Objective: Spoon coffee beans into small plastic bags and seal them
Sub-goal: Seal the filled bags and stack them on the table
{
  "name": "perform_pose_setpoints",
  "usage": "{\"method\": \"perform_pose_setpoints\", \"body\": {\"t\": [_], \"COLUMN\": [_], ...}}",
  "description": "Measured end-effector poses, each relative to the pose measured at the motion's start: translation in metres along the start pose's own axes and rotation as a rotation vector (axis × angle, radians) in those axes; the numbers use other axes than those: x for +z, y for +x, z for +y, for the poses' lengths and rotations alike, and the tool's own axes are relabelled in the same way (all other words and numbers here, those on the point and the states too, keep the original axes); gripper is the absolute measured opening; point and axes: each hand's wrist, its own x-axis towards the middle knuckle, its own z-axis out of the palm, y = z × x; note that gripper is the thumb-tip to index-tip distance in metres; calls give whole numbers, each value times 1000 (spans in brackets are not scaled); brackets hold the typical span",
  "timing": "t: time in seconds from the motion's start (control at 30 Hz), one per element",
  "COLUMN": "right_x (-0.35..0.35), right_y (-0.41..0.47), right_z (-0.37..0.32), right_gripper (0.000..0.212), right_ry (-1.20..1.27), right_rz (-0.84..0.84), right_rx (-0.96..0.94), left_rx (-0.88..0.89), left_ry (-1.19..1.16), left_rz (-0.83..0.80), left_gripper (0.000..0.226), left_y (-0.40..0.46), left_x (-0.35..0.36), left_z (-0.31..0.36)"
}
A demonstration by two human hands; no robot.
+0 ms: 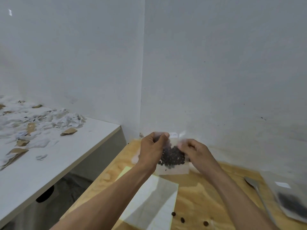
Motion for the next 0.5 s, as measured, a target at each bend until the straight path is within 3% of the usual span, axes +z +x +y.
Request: {"method": "perform_pose_setpoints", "body": {"t": [0.1,0.2,0.4,0.5], "right_x": [-36,-83,-182,-223], "right_y": [-7,-14,-43,-65], "right_z": [19,32,54,62], "right_gripper": [9,7,14,6], "right_ry": [-2,0,-86,-194], "right_rz": [111,301,530,601], "right_rx": [29,60,149,211], "left_rx": [-68,-199,-207,-240], "left_ry": [68,252,376,387], "left_rz": [-77,-253,-526,-615], "left_gripper": [21,51,84,76], "left_y": [0,-8,-31,-48], "left_x": [34,75,174,222], "left_z": [-4,-14,-31,-37]}}
